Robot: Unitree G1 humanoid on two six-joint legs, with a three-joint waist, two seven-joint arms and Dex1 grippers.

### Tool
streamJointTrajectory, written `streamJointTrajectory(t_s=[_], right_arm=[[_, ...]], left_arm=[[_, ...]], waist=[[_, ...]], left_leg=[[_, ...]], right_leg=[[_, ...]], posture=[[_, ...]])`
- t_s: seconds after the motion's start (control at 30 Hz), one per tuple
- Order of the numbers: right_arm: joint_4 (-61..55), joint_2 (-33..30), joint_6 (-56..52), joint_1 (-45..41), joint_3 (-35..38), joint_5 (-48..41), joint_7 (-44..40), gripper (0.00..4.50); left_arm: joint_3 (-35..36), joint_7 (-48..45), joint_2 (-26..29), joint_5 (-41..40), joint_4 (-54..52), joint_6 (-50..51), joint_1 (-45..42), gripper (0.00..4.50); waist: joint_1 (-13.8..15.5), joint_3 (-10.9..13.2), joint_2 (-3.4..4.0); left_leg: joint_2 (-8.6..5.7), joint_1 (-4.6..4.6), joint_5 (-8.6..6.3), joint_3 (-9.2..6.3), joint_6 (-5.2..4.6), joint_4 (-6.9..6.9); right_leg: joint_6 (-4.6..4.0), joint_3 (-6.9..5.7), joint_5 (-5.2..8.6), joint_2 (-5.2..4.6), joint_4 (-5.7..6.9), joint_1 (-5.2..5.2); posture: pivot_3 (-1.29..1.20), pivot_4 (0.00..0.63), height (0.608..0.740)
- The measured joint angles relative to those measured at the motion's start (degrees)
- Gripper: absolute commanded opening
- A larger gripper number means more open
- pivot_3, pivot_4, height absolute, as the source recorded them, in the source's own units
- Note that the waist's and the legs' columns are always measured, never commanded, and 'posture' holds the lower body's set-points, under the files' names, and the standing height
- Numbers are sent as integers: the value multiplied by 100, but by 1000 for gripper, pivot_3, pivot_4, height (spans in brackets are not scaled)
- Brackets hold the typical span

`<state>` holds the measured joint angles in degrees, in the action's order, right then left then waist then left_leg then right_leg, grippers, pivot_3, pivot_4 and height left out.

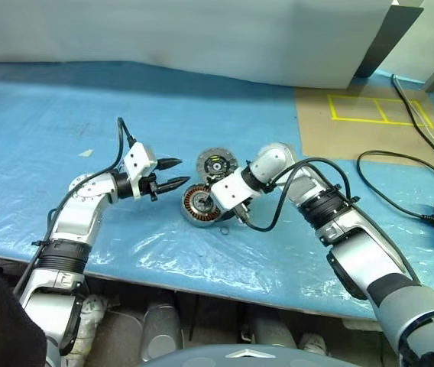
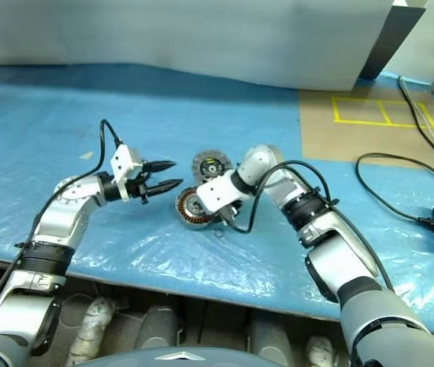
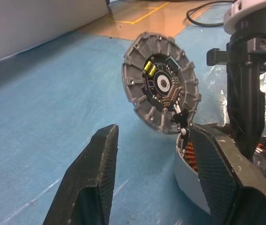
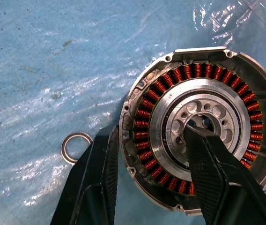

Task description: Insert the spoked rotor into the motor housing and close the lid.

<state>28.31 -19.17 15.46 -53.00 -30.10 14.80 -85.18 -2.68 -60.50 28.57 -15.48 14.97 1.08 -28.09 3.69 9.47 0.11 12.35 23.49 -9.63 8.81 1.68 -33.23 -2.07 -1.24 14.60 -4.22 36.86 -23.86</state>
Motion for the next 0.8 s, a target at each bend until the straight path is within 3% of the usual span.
streamJointTrajectory(t_s=[0.3,0.53,0.8], right_arm=[[-337,-19,-51,116,-176,-24,43,1901],[-334,-29,-183,219,-222,-142,43,4031],[-879,-76,-746,233,-124,-450,143,4031]], left_arm=[[-65,-78,-163,54,154,-81,-99,2515],[-67,-81,-217,68,251,-91,-246,2515],[-70,-182,-217,82,272,-88,-302,2515]], waist=[[-6,0,0],[14,0,0],[20,0,0]], left_leg=[[-1,0,0,0,1,1],[-2,3,1,-1,1,1],[-2,2,1,-2,2,0]], right_leg=[[1,0,0,0,0,0],[1,-1,-1,-1,0,0],[2,-1,-1,-1,1,0]], posture=[[0,150,740],[0,150,740],[0,150,740]])
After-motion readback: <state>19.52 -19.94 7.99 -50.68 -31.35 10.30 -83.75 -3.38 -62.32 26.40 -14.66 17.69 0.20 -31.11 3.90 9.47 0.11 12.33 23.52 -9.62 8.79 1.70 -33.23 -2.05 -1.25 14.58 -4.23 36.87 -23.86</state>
